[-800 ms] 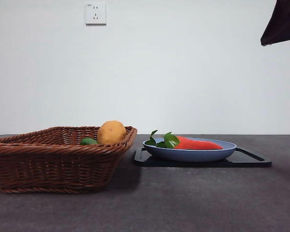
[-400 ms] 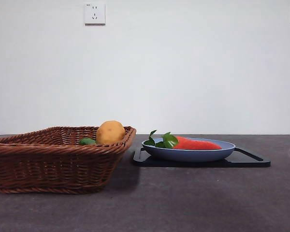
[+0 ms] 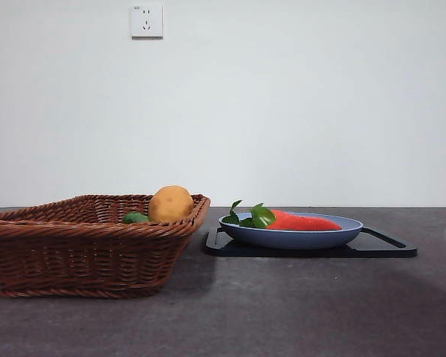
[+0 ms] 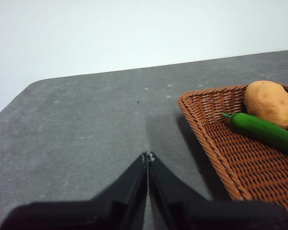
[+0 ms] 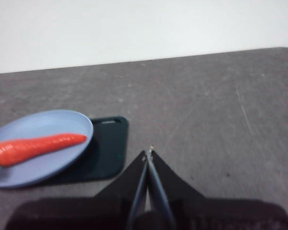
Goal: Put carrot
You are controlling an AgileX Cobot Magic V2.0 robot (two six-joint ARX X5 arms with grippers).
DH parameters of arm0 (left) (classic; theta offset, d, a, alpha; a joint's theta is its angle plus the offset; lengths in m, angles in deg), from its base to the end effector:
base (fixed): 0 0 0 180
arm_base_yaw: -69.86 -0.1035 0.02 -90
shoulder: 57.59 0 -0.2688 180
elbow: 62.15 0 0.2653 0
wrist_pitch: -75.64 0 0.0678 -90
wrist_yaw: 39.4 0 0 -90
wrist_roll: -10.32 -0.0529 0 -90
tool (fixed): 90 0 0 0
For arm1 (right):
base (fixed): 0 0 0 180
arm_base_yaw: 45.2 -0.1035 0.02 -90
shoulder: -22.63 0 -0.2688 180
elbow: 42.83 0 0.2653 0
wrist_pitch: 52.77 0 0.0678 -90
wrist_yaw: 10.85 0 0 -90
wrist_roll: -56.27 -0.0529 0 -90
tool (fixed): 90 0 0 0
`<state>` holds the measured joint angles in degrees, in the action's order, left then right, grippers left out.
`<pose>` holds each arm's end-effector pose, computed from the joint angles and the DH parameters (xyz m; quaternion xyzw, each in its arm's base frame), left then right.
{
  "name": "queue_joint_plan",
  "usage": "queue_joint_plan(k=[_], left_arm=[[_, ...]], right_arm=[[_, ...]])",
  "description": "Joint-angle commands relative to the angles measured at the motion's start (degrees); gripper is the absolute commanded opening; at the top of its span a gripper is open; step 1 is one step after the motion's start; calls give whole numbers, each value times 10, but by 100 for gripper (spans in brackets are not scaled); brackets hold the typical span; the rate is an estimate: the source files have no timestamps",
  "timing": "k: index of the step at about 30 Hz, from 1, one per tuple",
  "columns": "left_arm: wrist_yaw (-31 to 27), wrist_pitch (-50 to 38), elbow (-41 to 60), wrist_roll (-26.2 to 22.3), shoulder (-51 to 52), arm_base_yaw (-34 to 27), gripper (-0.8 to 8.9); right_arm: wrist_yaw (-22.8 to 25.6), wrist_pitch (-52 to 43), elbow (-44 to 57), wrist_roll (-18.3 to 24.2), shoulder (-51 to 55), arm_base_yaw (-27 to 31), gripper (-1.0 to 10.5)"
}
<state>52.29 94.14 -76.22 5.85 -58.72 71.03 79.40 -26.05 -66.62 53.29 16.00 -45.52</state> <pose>0.1299 -0.0042 0.1565 0.0387 0.0475 -0.0268 0.9978 0.1255 0.0005 0.1928 0.0255 0.0833 -0.0016 0.9962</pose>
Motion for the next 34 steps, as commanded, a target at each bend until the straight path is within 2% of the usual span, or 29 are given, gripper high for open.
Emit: queue_joint_plan(k=[1,12,18,34], left_arm=[[0,-8,6,0,1,-2,8],[0,-8,6,0,1,-2,8],[0,-8,6,0,1,-2,8],[0,-8,6,0,1,-2,8]], right_arm=[[-3,-11,27,-2,14,7,3],[-2,-22,74,-8,48,11,3],[-2,-34,102,-41,67,11,3],[1,-37,102,-41,66,10,3]])
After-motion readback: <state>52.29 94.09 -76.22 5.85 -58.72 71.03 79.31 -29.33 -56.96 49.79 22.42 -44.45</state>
